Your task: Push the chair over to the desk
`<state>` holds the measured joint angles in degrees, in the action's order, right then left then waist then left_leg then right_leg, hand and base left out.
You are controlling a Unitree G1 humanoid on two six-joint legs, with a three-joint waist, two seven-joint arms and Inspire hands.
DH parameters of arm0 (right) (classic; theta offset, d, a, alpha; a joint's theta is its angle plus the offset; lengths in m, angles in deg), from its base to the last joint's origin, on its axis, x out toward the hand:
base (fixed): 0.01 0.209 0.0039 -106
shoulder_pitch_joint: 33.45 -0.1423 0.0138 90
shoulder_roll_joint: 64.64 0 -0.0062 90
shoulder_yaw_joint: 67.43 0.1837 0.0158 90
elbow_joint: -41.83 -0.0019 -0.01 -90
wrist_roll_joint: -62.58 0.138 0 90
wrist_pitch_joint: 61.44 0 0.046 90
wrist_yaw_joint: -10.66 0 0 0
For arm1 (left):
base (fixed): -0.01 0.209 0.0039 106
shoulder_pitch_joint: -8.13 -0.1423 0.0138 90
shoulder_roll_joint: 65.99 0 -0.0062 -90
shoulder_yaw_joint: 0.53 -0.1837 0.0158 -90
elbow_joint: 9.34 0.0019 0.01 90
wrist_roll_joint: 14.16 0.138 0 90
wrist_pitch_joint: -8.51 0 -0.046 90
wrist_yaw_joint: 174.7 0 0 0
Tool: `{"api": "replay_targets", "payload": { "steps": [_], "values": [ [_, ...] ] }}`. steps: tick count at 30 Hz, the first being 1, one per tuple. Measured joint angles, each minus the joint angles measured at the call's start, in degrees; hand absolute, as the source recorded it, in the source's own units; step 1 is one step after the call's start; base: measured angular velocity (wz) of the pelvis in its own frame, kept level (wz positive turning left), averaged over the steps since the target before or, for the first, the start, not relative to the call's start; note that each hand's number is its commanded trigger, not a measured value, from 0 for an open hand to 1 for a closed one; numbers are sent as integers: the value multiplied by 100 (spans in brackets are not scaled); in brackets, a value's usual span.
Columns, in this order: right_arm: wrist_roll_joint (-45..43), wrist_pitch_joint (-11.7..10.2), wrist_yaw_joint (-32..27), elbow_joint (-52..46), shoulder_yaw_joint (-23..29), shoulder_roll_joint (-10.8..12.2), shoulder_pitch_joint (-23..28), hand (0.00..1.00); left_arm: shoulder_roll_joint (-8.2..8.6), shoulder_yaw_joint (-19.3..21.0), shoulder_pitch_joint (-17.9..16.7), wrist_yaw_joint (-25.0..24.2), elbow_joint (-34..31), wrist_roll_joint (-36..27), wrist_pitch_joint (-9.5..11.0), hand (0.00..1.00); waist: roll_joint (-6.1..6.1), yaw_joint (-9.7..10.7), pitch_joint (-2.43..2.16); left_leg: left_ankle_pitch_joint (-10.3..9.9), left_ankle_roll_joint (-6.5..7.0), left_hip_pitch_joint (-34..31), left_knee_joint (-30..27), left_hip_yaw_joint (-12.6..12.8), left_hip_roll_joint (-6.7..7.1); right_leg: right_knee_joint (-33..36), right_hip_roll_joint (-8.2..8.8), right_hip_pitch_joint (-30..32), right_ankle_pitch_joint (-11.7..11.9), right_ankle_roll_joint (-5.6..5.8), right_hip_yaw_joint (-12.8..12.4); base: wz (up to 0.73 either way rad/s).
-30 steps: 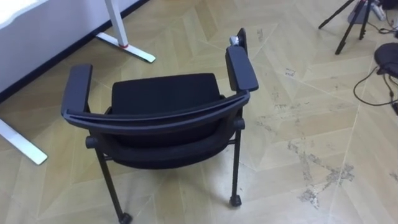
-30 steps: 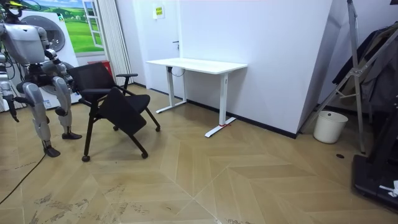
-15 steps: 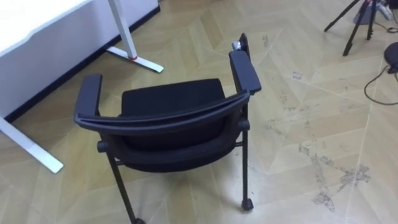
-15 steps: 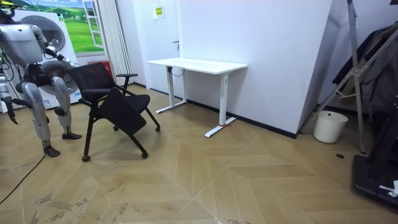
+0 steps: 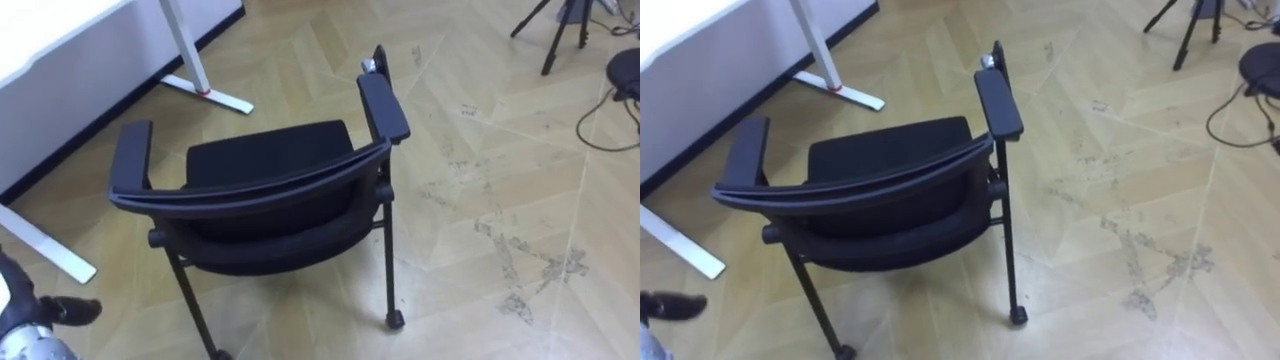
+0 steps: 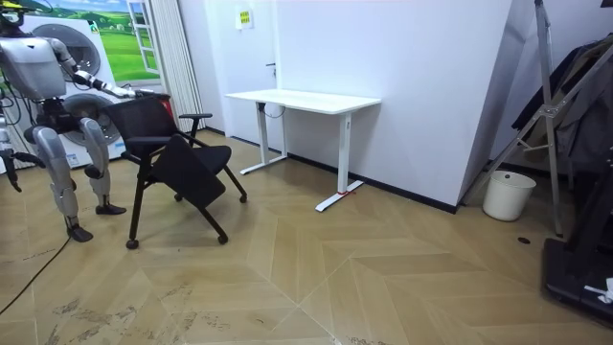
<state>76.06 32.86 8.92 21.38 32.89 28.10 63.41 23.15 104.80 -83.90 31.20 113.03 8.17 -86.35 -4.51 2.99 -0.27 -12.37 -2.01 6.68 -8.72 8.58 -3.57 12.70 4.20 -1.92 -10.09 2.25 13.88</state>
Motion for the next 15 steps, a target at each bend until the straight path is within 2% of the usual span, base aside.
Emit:
{"api": "replay_targets", "payload": {
  "steps": [5, 8, 11, 15],
  "values": [
    [-4, -1, 67, -2, -36, 1, -19, 0, -1, -312, 4, -79, -757, 482, -14, 0, 14, 5, 10, 0, 0, 7, 0, 0, -1, -16, 1, -7, 0, 0, 10, 0],
    [1, 2, 71, -39, -124, 2, 2, 0, 0, -505, 5, -238, -893, 579, -60, 0, 41, 9, 30, 0, 0, 10, -1, 1, 0, -18, 0, -7, -1, 1, 5, 0],
    [22, 23, 62, -43, -249, 4, -3, 0, 0, -692, 6, -348, -1029, 786, -154, 0, 103, 41, 77, 0, 0, -12, -5, 0, 0, -43, 0, 0, -2, 3, 9, 2],
    [77, 28, 56, -41, -251, 15, -26, 0, -1, -895, 7, -447, -1097, 1266, -232, 0, 137, 75, 75, 0, 0, -51, -23, -3, 4, -98, 0, 8, -1, 4, 11, 2]
  ]
}}
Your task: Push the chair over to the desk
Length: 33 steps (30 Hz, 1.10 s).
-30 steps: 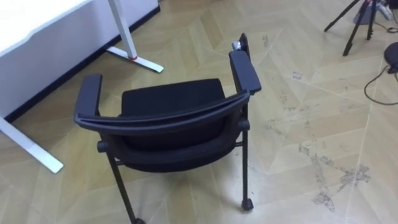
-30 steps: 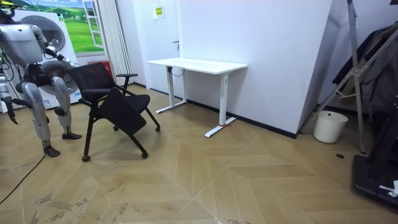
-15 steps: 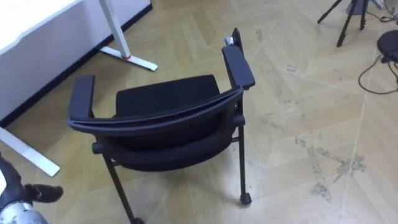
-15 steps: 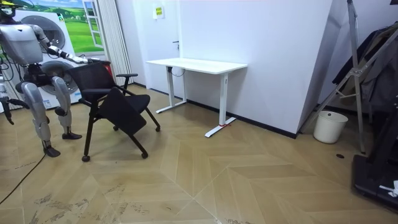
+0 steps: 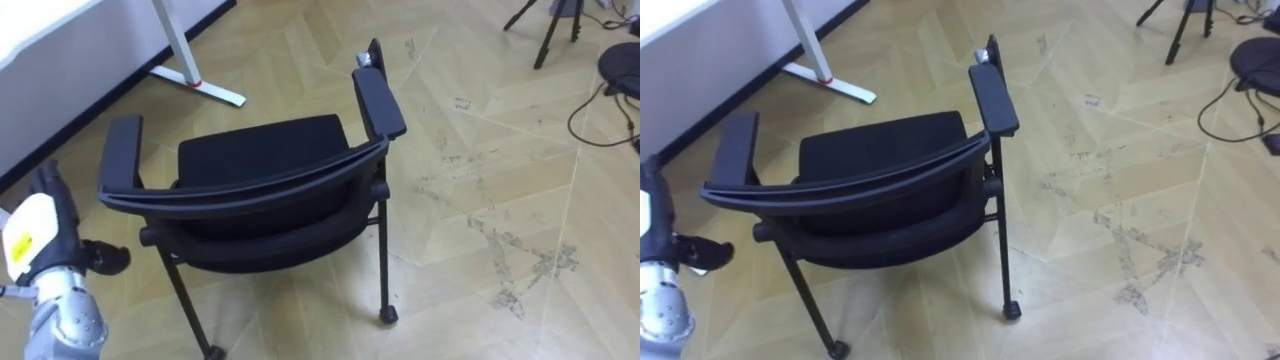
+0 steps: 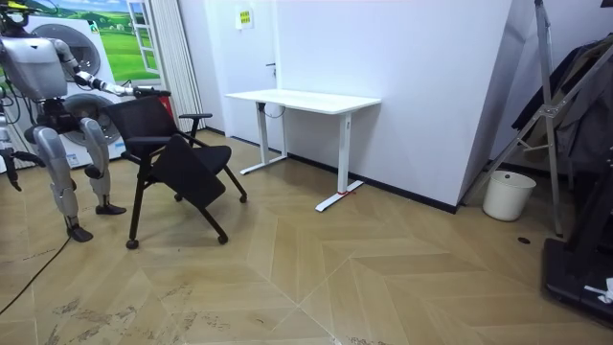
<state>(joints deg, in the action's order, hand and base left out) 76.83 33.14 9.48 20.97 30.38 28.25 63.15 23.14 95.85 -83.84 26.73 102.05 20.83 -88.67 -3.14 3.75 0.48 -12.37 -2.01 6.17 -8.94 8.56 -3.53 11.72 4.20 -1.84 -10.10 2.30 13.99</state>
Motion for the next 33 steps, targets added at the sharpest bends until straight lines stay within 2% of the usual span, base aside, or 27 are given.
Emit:
{"api": "replay_targets", "payload": {
  "steps": [6, 8, 11, 15, 18, 23, 33],
  "values": [
    [-36, -17, -7, 7, -5, 0, -84, 0, 0, -69, 46, -169, -7, 301, -10, 0, -56, 101, -34, 0, 0, -7, -4, -2, -4, -12, -11, -18, 0, 0, -31, -2],
    [-82, -25, -3, 14, -9, -2, -89, 0, -13, -165, 166, -233, -24, 434, -32, 0, -61, 107, -30, 0, 0, -24, -6, -2, -3, -16, -11, -11, 0, 0, -40, 2],
    [-86, -26, 7, -2, -37, -6, -101, 0, -62, -335, 193, -383, -436, 688, -100, 0, -68, 110, -32, 0, 0, -51, -24, -1, -4, -17, -10, -5, 0, 0, -22, 0],
    [-78, -37, -2, -5, -70, -27, -140, 0, -223, -636, 216, -664, -766, 858, -191, 0, -119, 120, -1, 0, 0, -77, -26, 0, -4, -21, -5, -6, 1, 0, 17, 6],
    [-78, -74, 5, 74, -152, -32, -224, 0, -254, -703, 216, -885, -1051, 873, -256, 0, -137, 122, 6, 0, 0, -93, -27, -3, -4, -41, -4, -8, 1, 0, 23, 4],
    [-81, -137, 3, 291, -157, -49, -321, 0, -430, -850, 215, -1222, -1418, 1280, -351, 0, -171, 132, 1, 0, 0, -132, -46, -3, -5, -87, -6, -15, 15, 2, 24, 3],
    [-70, -229, 6, 493, -334, -50, -317, 0, -433, -1017, 205, -1577, -1747, 1475, -382, 0, -204, 119, 18, 1, 0, -136, -52, -20, -5, -106, -6, -13, 21, 2, 42, 1]
  ]
}}
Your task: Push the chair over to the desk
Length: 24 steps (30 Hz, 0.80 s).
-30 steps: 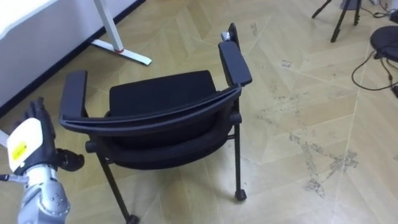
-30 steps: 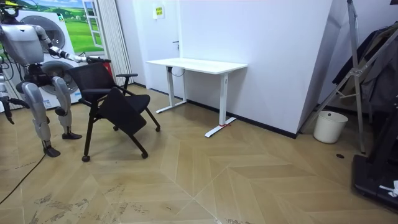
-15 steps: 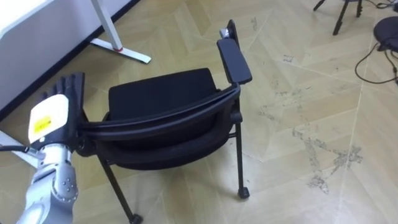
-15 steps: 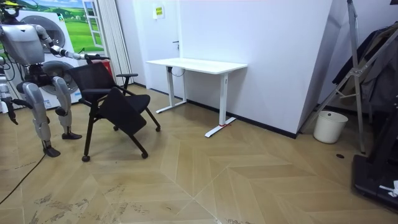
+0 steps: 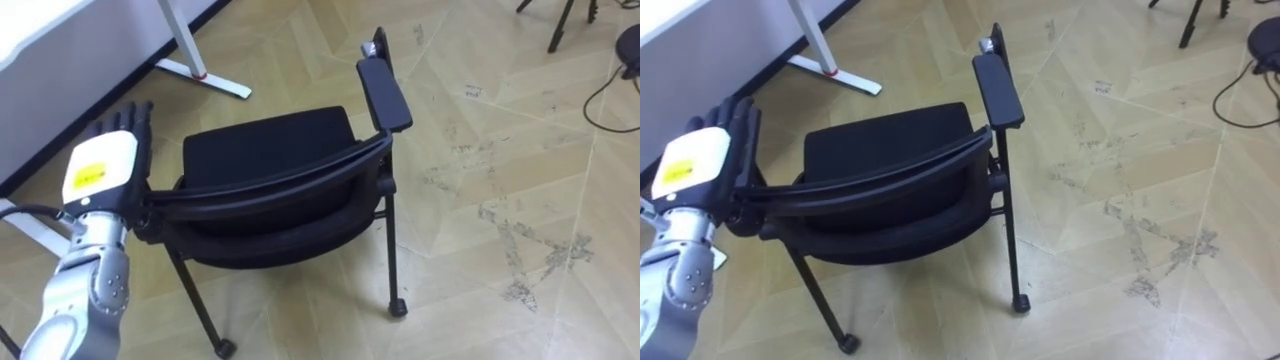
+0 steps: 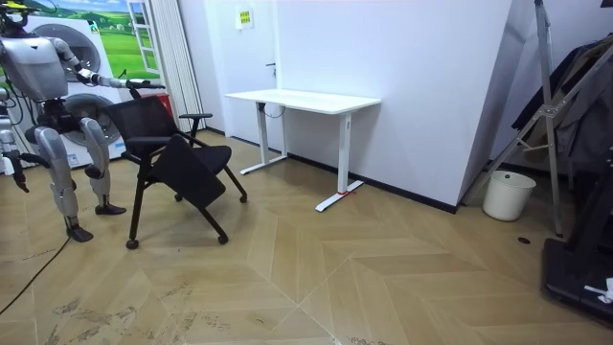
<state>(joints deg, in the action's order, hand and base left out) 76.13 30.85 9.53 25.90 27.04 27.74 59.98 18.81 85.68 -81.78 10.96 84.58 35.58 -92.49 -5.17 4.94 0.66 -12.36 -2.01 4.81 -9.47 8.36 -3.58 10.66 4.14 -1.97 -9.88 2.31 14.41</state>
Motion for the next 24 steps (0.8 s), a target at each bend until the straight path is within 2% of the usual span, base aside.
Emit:
{"api": "replay_targets", "payload": {
  "steps": [5, 9, 12, 16, 22, 24],
  "values": [
    [34, -30, -5, 1, -120, 0, -28, 0, -3, -240, 2, -33, -33, 5, -39, 0, -1, 37, 1, 0, 0, 2, -3, -3, -1, 3, 0, -7, 0, 0, -2, 0],
    [249, -31, -11, 9, -333, 3, -176, 0, -3, -594, 36, -161, -78, -7, -35, 0, -2, 148, 34, 0, 0, -12, -3, -2, -1, 2, 1, -2, 0, 0, -14, -1],
    [262, -29, -12, 5, -333, -1, -212, 0, -4, -684, 38, -246, -100, -7, -24, 0, -1, 227, 35, 0, 0, -11, -5, -6, 1, -13, 0, 3, -1, 2, -20, -1],
    [236, -2, -8, -71, -372, -1, -172, 0, -3, -692, 33, -312, 66, -69, -42, 0, 25, 228, 52, 0, 0, -9, 4, 43, 2, -10, -5, 39, -2, 3, -84, -6],
    [217, 28, -176, -82, -381, -1, -154, 0, 40, -731, 58, -184, 506, -45, -57, 0, 21, 268, 30, 1, 0, -5, 6, 115, 4, 25, -14, 88, -2, 2, -191, -11],
    [242, 24, -265, -82, -442, -5, -160, 0, 52, -781, 177, -129, 783, -59, -26, 0, -2, 274, 3, 1, 0, 15, 5, 116, 3, 29, -15, 74, -1, 2, -199, 0]
  ]
}}
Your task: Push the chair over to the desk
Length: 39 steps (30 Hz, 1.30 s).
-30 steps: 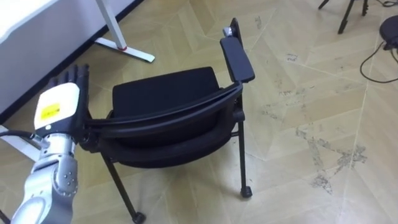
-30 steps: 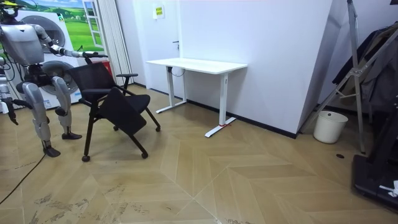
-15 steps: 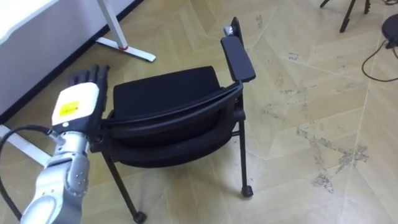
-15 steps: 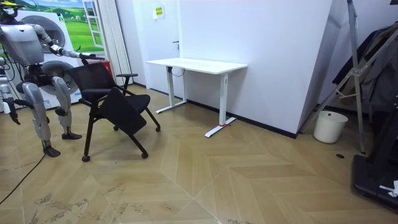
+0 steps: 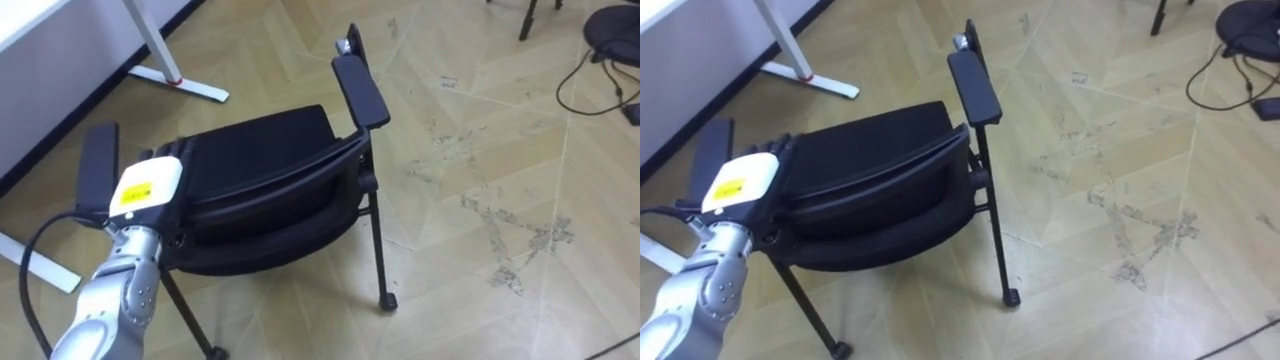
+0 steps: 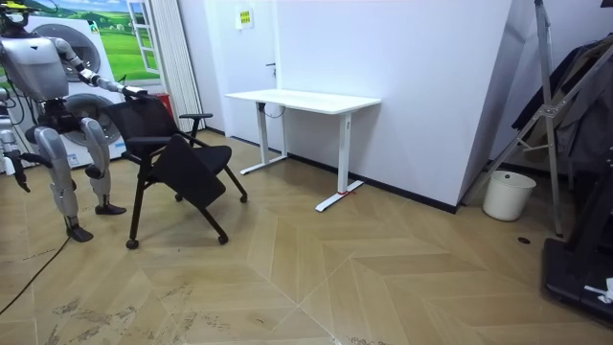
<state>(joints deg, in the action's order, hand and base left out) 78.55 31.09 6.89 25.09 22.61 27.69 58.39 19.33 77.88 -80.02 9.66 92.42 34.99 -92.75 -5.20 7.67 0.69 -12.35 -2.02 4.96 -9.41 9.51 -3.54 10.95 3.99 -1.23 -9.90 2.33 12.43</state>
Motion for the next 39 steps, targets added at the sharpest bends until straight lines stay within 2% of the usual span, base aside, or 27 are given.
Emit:
{"api": "replay_targets", "payload": {
  "steps": [3, 5, 10, 18, 19, 20, 26, 28, 34, 39],
  "values": [
    [-10, -1, -7, -7, -4, 12, -28, 0, 47, 9, 109, 130, 377, 0, 37, 0, -2, 2, 0, 1, 0, 155, 7, 150, -11, 64, -9, -57, -1, 0, -92, -15],
    [-29, -6, -45, -29, 0, 7, -45, 0, 77, 33, 151, 203, 548, 2, 52, 0, 20, 8, -11, 1, 0, 186, 4, 159, -7, 68, -11, -85, -2, 1, -132, -13],
    [-45, 1, -38, -30, 25, 10, -5, 0, 89, 67, 305, 298, 806, 7, 101, 0, 155, 105, -17, 1, 0, 253, 7, 149, 0, 64, -10, -90, 5, 2, -145, 1],
    [-31, 53, -29, -34, 15, 11, 2, 0, 101, 73, 435, 407, 1308, -126, 143, 0, 152, 158, -39, 1, 0, 379, 0, 216, -2, 82, -16, -171, 1, 3, -213, -4],
    [-47, 89, -29, -40, 16, 10, 2, 0, 101, 69, 467, 411, 1364, -126, 152, 19, 152, 157, -39, 1, 0, 378, 1, 216, -2, 87, -16, -170, 1, 3, -214, 0],
    [-61, 142, -33, -42, 16, 2, 1, 0, 100, 67, 499, 416, 1427, -133, 158, 100, 149, 153, -41, 1, 0, 380, 1, 227, -2, 104, -16, -162, -1, 4, -228, -4],
    [-63, 349, -57, -235, 126, -29, 106, 0, 81, 74, 487, 419, 1462, -163, 121, 100, 139, 157, -66, 1, 0, 378, 5, 234, 19, 288, 1, -75, -28, 5, -306, -6],
    [-56, 381, -50, -269, 125, -33, 123, 0, 24, -3, 480, 397, 1466, -163, 112, 100, 135, 180, -81, 1, 0, 375, 4, 233, 19, 264, 3, -74, -32, 5, -301, 0],
    [71, 374, -140, -270, 89, -49, 121, 0, -151, -338, 480, 275, 1469, -163, 96, 100, 70, 157, -125, 1, 0, 402, 4, 233, 18, 244, 1, -73, -31, 3, -301, 0],
    [177, 357, -255, -258, 89, -51, 76, 0, -204, -425, 484, 274, 1470, -157, 114, 100, 57, 164, -126, 1, 0, 417, 2, 239, 14, 244, -1, -78, -30, 3, -296, 0]
  ]
}}
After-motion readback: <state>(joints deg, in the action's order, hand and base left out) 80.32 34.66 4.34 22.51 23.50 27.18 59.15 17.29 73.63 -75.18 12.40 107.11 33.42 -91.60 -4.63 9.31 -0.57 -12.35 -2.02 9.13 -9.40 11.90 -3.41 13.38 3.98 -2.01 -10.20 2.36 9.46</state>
